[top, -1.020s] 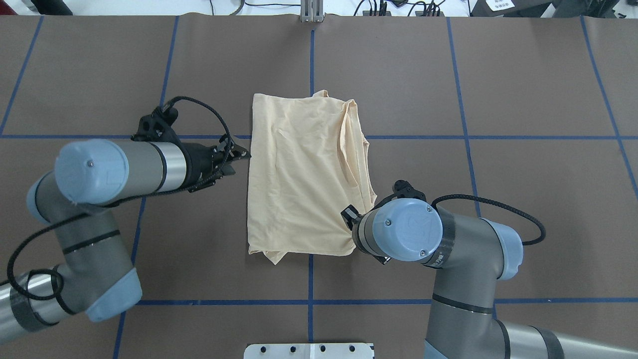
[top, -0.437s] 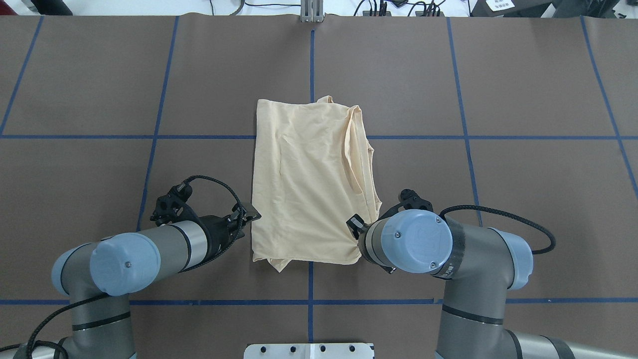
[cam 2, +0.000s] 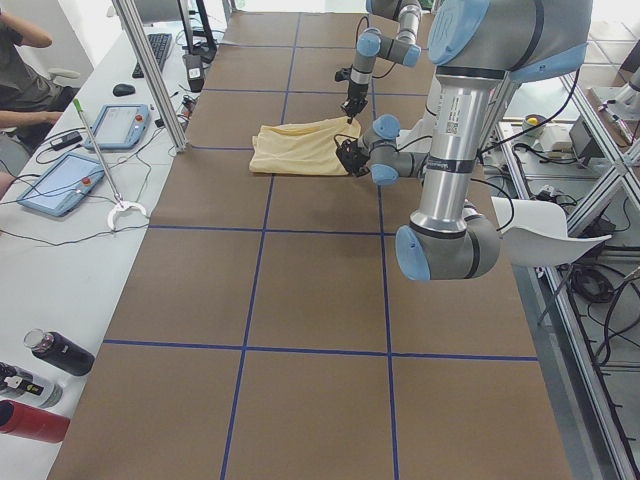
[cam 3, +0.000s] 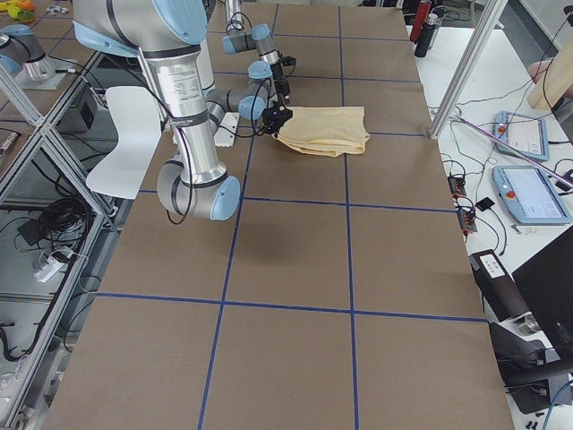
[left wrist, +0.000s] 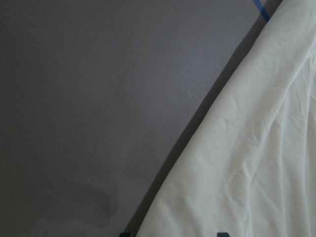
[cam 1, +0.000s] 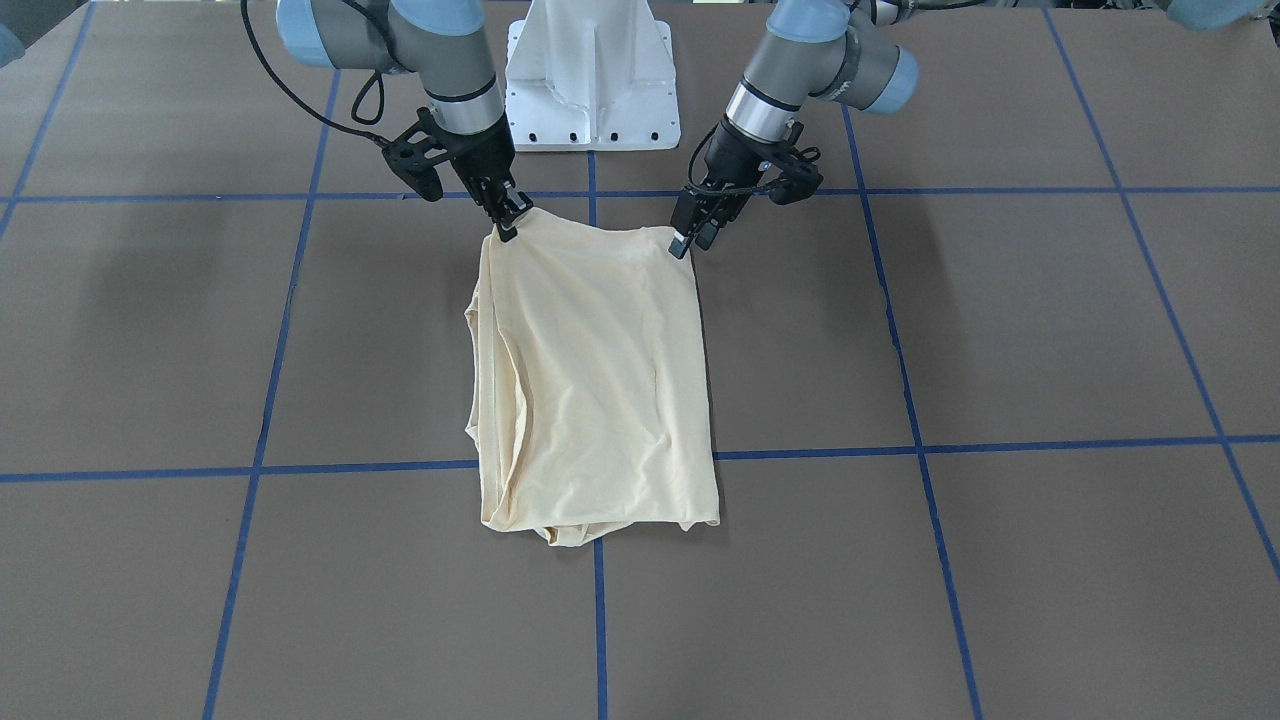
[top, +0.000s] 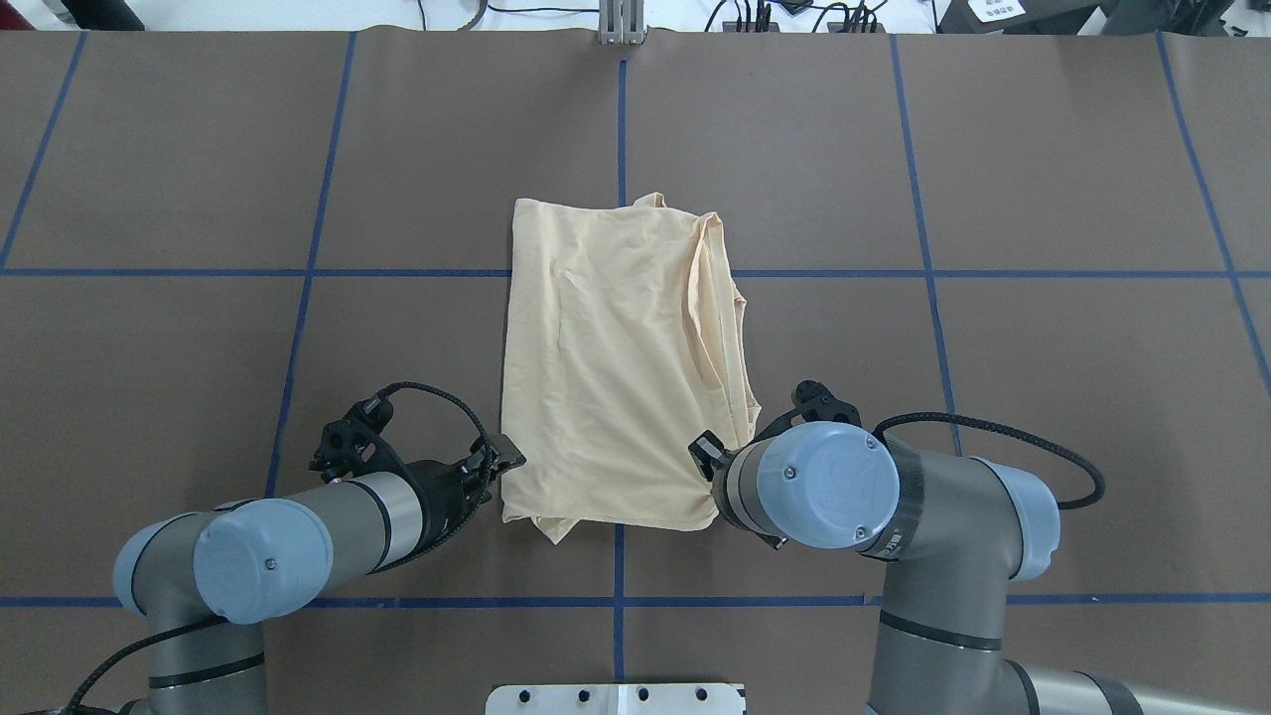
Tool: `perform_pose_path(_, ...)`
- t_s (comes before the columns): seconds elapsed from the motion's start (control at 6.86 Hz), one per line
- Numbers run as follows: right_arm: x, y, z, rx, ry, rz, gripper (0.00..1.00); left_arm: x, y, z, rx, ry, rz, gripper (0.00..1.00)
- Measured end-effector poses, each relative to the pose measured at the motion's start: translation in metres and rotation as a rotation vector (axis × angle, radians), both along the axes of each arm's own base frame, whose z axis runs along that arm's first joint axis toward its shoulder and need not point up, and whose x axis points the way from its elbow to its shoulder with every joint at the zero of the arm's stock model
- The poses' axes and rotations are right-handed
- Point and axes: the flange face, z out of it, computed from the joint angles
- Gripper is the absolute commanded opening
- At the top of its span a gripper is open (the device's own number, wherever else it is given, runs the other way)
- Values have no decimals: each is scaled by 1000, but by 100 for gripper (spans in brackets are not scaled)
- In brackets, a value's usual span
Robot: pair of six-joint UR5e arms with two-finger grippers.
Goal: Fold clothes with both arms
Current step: 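Move the left gripper to the shirt's near corner beside the right gripper, then grasp the near edge with both grippers and lift it toward the far edge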
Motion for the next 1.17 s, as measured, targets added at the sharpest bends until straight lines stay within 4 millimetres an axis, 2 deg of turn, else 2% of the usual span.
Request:
perform_pose_path(0.15,0,0,0,0,-1,-1,0,4,6,2,-4,-3,9,64)
perform_pose_path(0.44,-1,1,-1,-1,-1,-2,0,8,14,3,-7,-2,11,35)
perform_pose_path(0.73,-1,1,-1,-1,-1,-4,0,10,17,2,-20,4,6,0)
perform_pose_path(1.17,0,1,0,-1,0,-4,0,11,22,0,-39,17,7,0)
